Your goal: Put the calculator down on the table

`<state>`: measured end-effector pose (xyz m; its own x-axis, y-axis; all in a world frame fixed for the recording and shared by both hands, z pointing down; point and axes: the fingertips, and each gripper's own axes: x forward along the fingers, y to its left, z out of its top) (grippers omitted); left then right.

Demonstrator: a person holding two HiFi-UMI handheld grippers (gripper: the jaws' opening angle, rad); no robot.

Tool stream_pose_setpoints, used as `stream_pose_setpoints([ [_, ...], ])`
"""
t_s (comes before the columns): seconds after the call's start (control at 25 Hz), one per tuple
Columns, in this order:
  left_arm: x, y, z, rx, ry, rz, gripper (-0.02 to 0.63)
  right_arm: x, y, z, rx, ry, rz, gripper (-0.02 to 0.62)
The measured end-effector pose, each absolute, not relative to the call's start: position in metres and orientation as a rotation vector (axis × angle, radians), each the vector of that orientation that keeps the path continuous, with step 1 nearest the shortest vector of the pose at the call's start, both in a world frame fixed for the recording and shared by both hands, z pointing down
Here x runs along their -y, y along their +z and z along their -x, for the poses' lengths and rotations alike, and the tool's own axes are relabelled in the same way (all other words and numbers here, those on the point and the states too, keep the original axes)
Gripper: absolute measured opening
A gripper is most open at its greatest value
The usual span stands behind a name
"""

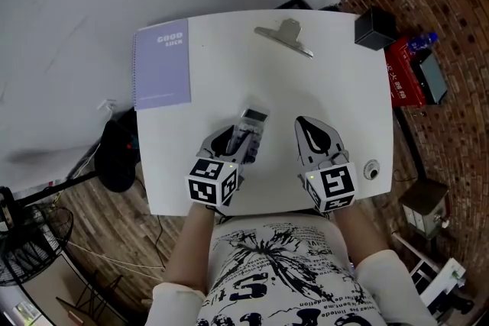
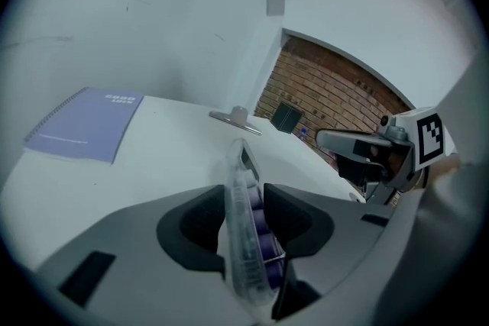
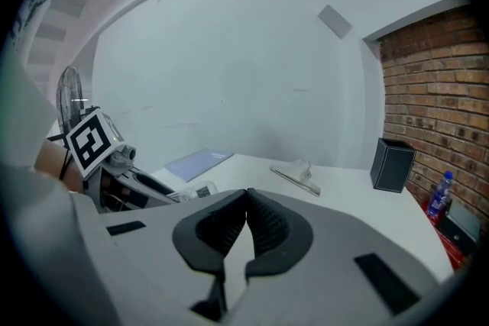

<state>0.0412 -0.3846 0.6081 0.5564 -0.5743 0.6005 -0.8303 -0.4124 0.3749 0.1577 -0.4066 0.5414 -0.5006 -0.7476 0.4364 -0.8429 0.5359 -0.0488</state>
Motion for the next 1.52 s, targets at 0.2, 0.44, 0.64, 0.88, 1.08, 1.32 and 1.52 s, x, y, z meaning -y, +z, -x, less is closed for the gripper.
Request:
stream_pose_setpoints([
  [0.2, 0.385, 0.616, -0.029, 1.16, 0.498, -2.078, 0.186, 0.407, 0.541, -0.151, 2.412, 0.359, -1.298, 0.014],
  [0.44, 0.386, 0.625, -0.014, 1.25, 0.697, -2.147, 0.163, 0.406, 0.544, -0.145, 2.397, 0.362, -1.285, 0.015],
  [0.64, 0.386, 0.618, -0.014, 1.271, 0.653, -2.174, 0.166, 0.404, 0.541, -0.139, 2.402, 0.334, -1.269, 0.015],
  [0.88, 0.383, 0.565, -0.004, 1.345, 0.579, -2.267, 0.153, 0.394, 0.512, -0.138, 2.434, 0.284, -1.289, 0.014],
  [1.08, 0.379, 0.49, 0.0, 1.4, 0.469, -2.404, 0.124, 0.383, 0.471, -0.138, 2.513, 0.191, -1.313, 0.014],
  [1.32, 0.356, 0.403, 0.001, 1.466, 0.336, -2.587, 0.077, 0.362, 0.422, -0.142, 2.578, 0.08, -1.327, 0.014],
  [1.52, 0.34, 0.356, 0.005, 1.512, 0.239, -2.694, 0.038, 0.349, 0.387, -0.142, 2.624, -0.051, -1.332, 0.014],
])
